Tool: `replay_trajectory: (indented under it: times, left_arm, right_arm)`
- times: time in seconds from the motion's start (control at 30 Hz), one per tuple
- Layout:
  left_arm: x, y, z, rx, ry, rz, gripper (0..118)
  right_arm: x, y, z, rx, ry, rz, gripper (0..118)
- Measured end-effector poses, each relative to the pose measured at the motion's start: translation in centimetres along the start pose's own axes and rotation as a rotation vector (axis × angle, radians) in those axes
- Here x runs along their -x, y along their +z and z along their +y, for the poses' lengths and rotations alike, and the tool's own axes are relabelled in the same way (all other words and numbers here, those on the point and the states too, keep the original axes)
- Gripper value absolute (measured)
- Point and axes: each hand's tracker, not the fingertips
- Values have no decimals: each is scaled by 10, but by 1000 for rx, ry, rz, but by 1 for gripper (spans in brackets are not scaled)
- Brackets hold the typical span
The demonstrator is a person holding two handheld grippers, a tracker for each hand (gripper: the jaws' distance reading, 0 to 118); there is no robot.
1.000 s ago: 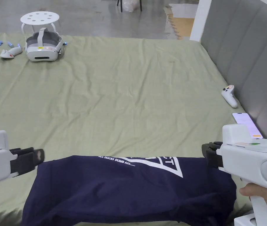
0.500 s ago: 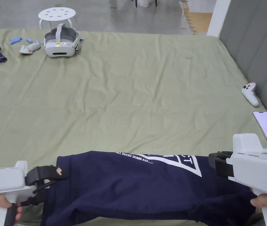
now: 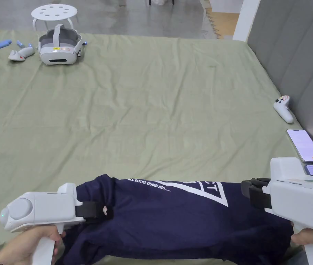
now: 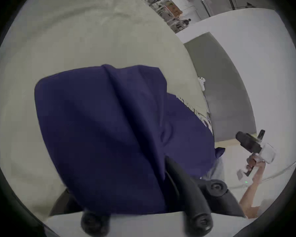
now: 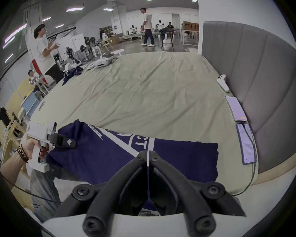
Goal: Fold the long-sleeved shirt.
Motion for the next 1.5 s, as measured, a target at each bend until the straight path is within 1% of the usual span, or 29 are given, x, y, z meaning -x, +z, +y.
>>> replay_trajectory:
  times: [0.03,0.1,0.17,0.2,0.3,0.33,0.37,0.4,0.43,0.47,0.57,0.63,0.7,0.77,0.87,0.9,0.93,1.07,1.17,1.2,1.23,1.27,1.3,1.33,1.37,1.4,1.43,1.5]
  left_arm:
    - [0,0,2,-28,-12,52,15]
    - [2,9,16,-32,-13,48,15]
    - [6,19,27,-107,28,73,15]
    - [8,26,35,-127,41,56,15]
    - [7,45,52,-170,-5,95,15]
    - [10,53,59,-195,3,125,15]
    - [14,63,68,-195,13,121,15]
    - [19,73,75,-228,28,159,15]
    - [24,83,79,-231,17,164,15]
    - [30,94,85,-269,14,218,15]
    - [47,125,96,-347,62,301,15]
    - [42,134,98,-326,15,295,15]
    - [28,136,96,-299,-1,227,15]
    - [-1,134,90,-293,-54,164,15]
    - [-54,116,73,-223,-114,29,15]
    - [-73,106,65,-190,-153,-13,15]
    - [-91,95,56,-169,-177,-31,15]
    - [-151,16,21,-22,-283,-52,15]
    - [-166,-59,6,118,-314,-10,17]
    - [-166,-80,1,138,-307,14,26]
    - [-160,-101,3,141,-295,30,46]
    - [-155,-114,3,141,-283,15,73]
    - [-149,-125,3,160,-268,-32,99]
    - [-146,-130,2,173,-255,-101,108]
    - [-148,-131,1,182,-233,-154,110]
    - [-151,-128,4,171,-213,-143,110]
    - [-155,-124,9,169,-219,-112,110]
    - [-163,-106,15,156,-228,-99,109]
  right_arm:
    - [-2,1,0,-1,-2,-3,0]
    - [-4,4,0,-6,-9,-3,0]
    - [-6,4,1,-7,-15,-10,0]
    - [-6,4,1,-7,-17,-16,0]
    - [-8,4,1,-1,-21,-27,0]
    - [-7,4,1,-1,-24,-30,0]
    - [-7,3,1,0,-24,-30,0]
    - [-7,2,1,3,-24,-30,0]
    - [-6,2,2,4,-22,-31,0]
    - [-5,1,3,3,-20,-31,0]
    - [-1,-2,5,4,-15,-26,0]
    - [2,-6,8,6,-8,-22,0]
    - [4,-11,11,5,-8,-19,0]
    - [8,-11,13,0,-7,-9,0]
    - [11,-11,15,-9,-10,13,0]
    - [11,-10,15,-12,-9,16,0]
    - [11,-10,15,-14,-7,17,0]
    - [7,-6,11,-20,-20,13,0]
    - [0,0,7,-29,-47,5,0]
    - [-4,4,4,-37,-59,2,0]
    - [-7,7,2,-44,-71,-1,0]
    - [-11,10,0,-45,-84,-2,0]
    - [-15,14,-3,-49,-95,-1,0]
    - [-18,16,-5,-54,-105,-1,0]
    - [-23,18,-7,-57,-120,-5,0]
    - [-26,20,-9,-56,-127,-10,0]
    - [-29,21,-11,-56,-131,-17,0]
    - [-35,21,-14,-54,-138,-28,0]
